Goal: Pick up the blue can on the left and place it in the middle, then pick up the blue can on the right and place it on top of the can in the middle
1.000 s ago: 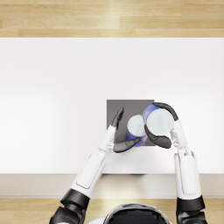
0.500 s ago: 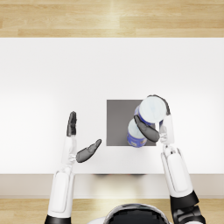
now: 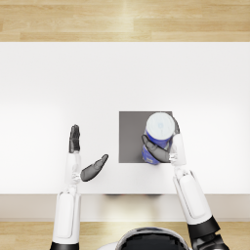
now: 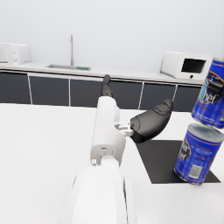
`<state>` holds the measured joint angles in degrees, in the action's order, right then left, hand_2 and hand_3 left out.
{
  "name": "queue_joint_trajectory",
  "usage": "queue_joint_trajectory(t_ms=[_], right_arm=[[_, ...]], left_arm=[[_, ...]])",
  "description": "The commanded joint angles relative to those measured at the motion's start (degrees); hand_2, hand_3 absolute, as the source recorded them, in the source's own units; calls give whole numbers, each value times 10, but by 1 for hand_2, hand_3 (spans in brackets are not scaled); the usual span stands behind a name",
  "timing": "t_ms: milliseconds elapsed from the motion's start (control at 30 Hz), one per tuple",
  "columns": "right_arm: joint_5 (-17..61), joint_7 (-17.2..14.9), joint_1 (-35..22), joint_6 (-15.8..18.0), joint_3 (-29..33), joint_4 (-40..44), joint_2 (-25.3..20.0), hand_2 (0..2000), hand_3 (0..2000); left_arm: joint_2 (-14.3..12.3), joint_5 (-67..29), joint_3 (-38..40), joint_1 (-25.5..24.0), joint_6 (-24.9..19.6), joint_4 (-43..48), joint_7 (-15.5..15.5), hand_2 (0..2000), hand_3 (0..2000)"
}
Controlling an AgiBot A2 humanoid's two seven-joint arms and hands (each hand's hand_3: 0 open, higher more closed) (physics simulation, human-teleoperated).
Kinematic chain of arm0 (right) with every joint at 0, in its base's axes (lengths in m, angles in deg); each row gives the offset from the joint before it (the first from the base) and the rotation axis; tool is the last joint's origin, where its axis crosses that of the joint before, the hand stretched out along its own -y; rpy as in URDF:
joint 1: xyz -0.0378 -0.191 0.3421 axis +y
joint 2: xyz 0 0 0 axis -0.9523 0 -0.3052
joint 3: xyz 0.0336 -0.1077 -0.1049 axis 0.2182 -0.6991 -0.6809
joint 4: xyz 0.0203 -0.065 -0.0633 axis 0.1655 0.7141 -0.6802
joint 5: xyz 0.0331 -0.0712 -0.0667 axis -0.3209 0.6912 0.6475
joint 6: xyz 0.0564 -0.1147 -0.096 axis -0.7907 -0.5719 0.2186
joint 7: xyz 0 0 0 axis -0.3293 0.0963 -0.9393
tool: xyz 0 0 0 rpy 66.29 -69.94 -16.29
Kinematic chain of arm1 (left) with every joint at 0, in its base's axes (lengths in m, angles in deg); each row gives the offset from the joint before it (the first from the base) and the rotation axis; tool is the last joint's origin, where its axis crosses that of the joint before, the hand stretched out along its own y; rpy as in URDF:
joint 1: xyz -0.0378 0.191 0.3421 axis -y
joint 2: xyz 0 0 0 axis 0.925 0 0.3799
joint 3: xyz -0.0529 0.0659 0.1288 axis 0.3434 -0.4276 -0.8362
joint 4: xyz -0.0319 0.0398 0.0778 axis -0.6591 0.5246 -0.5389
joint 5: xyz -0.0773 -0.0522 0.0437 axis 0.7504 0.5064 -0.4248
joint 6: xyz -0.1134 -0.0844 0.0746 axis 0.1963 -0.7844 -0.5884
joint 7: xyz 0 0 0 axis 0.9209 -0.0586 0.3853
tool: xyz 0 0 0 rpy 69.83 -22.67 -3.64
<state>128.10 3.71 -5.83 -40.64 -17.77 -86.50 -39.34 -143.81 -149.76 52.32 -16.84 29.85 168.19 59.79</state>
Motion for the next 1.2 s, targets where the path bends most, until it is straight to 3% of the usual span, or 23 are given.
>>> queue_joint_trajectory(t_ms=[33,100,133,167,233,267,733,767,800,900,933,1000,1100,1200], right_arm=[[0,0,-2,-2,5,9,-2,2000,1520],[0,-1,-1,-7,4,10,-4,2000,1520],[0,0,-1,-6,3,12,-5,639,1193],[0,-1,-1,-20,4,12,-6,0,867],[0,-5,1,-43,8,6,-8,0,213],[0,-6,4,-50,10,3,-7,0,0],[0,-11,-64,-69,62,-92,-36,0,0],[0,-11,-69,-70,79,-105,-45,0,0],[0,-11,-44,-69,56,-78,-36,0,0],[0,-11,-55,-65,71,-95,-41,0,0],[0,26,-94,-5,192,-161,-45,0,0],[0,73,-92,69,244,-165,-38,0,0],[0,104,-75,119,294,-156,-40,0,0],[0,115,-63,137,313,-140,-42,0,0]], left_arm=[[-2,0,3,6,0,0,0,0,0],[-3,0,7,7,0,1,0,0,0],[-4,0,8,7,0,1,0,0,0],[-5,0,10,6,0,0,0,0,0],[-6,0,14,8,0,4,0,0,0],[-8,0,15,11,0,3,0,0,0],[-21,0,4,32,0,37,0,0,0],[-22,0,7,40,0,50,0,0,0],[-23,0,12,48,0,62,0,0,0],[-11,0,46,112,0,74,0,0,0],[-1,0,59,129,0,72,0,0,0],[10,0,80,149,0,59,0,0,0],[7,0,109,156,0,28,0,0,0],[5,0,119,147,0,14,0,0,0]])
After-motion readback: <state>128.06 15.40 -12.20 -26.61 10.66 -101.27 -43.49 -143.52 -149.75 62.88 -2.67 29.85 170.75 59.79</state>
